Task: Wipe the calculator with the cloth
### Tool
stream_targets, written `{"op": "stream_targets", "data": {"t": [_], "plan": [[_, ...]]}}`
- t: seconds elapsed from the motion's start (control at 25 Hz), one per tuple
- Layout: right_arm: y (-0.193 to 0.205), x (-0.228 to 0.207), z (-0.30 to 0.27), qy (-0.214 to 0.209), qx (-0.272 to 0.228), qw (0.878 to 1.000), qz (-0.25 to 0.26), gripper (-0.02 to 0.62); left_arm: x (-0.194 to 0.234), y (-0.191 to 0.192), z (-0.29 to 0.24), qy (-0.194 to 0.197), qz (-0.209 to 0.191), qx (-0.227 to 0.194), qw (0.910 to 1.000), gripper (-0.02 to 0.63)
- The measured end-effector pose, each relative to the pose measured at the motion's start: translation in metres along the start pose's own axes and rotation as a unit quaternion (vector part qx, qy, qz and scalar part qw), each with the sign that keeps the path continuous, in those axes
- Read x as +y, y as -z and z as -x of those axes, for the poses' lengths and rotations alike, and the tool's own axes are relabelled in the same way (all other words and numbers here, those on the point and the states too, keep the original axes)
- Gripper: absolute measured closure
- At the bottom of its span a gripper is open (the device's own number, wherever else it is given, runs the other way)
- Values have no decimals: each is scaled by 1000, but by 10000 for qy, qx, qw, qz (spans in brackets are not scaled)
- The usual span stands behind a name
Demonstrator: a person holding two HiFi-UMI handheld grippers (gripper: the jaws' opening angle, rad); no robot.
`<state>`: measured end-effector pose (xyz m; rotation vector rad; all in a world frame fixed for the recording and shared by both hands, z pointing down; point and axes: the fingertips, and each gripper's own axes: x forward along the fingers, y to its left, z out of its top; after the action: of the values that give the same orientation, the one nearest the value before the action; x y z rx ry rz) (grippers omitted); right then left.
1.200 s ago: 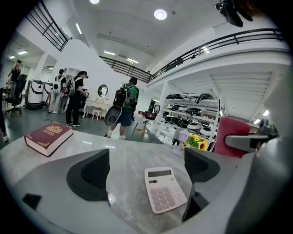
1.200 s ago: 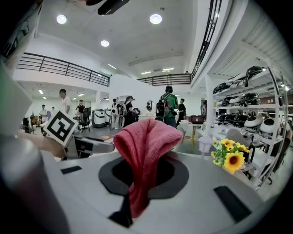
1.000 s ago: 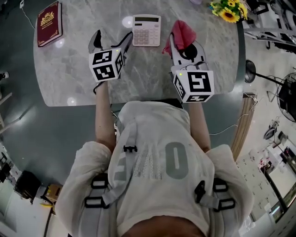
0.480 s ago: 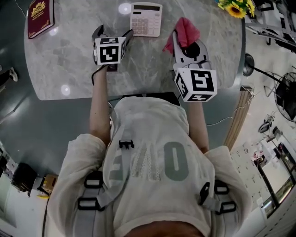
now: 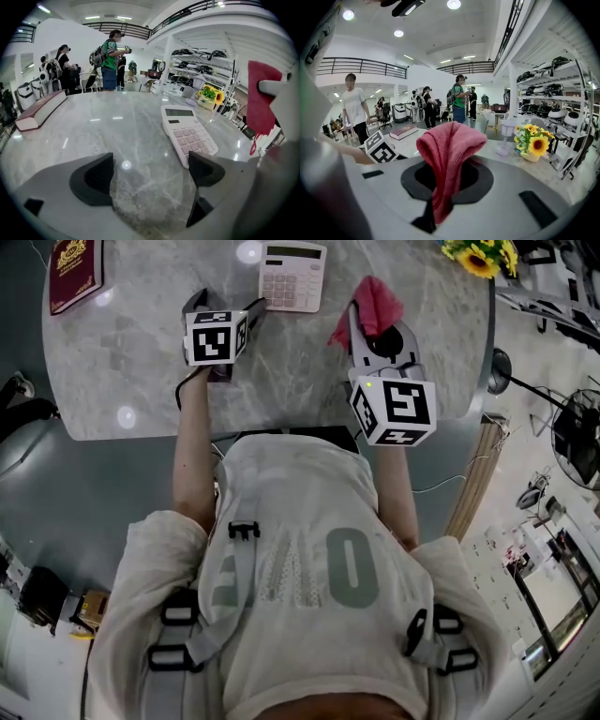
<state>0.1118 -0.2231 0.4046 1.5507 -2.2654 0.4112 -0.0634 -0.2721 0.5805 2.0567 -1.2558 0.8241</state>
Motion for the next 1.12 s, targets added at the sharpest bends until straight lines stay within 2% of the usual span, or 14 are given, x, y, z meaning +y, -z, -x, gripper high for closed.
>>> {"op": "stream_targets", "data": {"t": [0.12,0.24,0.36,0.44,0.56,0.64,0.72,0.8,0.88,0.92,1.0,1.12], "plan": [[0,-1,-3,-7,69,9999,142,538,0,0,0,7,-9,-4,10000,110],[-2,-6,-13,25,219,9983,532,538,1,0,0,13,-7,-8,10000,110],[-4,-17,-33,89,550,9893,1347,538,1,0,0,16,-10,8,10000,110],[-7,-26,-49,128,792,9750,2071,538,0,0,0,22,-4,42,10000,110],[-15,-33,-74,111,1032,9430,3161,540,0,1,-1,29,5,80,10000,110],[-18,-33,-93,70,1215,9141,3867,540,1,1,-1,30,7,87,10000,110],[-15,-30,-111,38,1390,8786,4569,540,2,1,-1,25,1,90,10000,110],[-6,-25,-126,-24,1576,8371,5238,540,3,1,-1,24,-1,93,10000,110],[8,-19,-139,-110,1755,7978,5767,541,3,1,-2,25,12,94,10000,110],[16,-17,-145,-161,1843,7821,5950,541,2,1,-2,28,16,95,9999,110],[32,-14,-155,-252,2018,7598,6175,541,2,1,-2,34,16,98,9999,110],[49,-13,-167,-285,2241,7410,6323,541,3,0,-2,37,7,89,10000,110]]}}
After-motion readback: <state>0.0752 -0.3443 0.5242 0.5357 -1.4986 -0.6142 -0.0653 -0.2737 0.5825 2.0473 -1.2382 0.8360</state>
